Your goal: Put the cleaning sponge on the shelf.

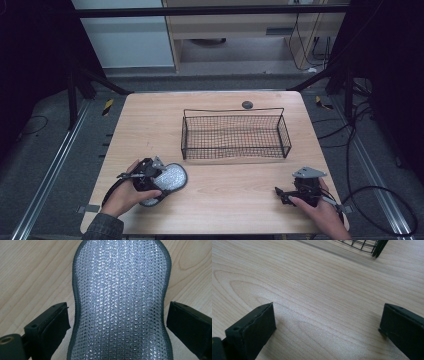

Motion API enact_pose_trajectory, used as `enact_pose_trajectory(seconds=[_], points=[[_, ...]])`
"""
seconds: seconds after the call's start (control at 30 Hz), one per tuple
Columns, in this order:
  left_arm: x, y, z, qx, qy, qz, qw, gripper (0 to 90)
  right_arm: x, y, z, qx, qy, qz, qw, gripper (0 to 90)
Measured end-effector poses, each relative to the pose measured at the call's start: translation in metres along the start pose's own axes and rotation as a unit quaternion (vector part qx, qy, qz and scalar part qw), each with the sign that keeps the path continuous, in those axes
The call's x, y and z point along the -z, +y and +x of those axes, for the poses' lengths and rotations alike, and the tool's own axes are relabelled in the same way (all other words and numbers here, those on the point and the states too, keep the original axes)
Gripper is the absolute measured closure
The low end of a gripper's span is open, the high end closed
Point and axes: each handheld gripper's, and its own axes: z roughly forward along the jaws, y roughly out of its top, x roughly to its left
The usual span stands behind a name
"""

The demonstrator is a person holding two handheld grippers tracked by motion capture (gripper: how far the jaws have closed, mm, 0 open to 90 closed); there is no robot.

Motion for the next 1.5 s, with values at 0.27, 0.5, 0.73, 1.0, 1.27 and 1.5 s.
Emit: enact_pose_trajectory(seconds=[0.27,0.5,0.73,1.0,1.27,1.5], points=[[-0.007,-0.002,0.005,0.009,-0.006,0.002,0.9999,2.4,0.0,0.0,0.0,0.0,0.0,0.0,1.0,0.3],[-0.014,-0.003,0.009,0.019,-0.015,0.005,0.9997,0.5,0.0,0.0,0.0,0.0,0.0,0.0,1.0,0.3],[-0.014,-0.001,0.008,0.023,-0.02,-0.002,0.9995,3.5,0.0,0.0,0.0,0.0,0.0,0.0,1.0,0.3],[-0.003,0.0,0.004,0.023,-0.006,-0.02,0.9995,6.0,0.0,0.0,0.0,0.0,0.0,0.0,1.0,0.3],[0.016,-0.004,-0.005,0.002,-0.006,-0.054,0.9985,6.0,0.0,0.0,0.0,0.0,0.0,0.0,1.0,0.3],[0.027,0.005,-0.016,-0.018,0.005,-0.084,0.9963,6.1,0.0,0.0,0.0,0.001,0.0,0.0,1.0,0.3]])
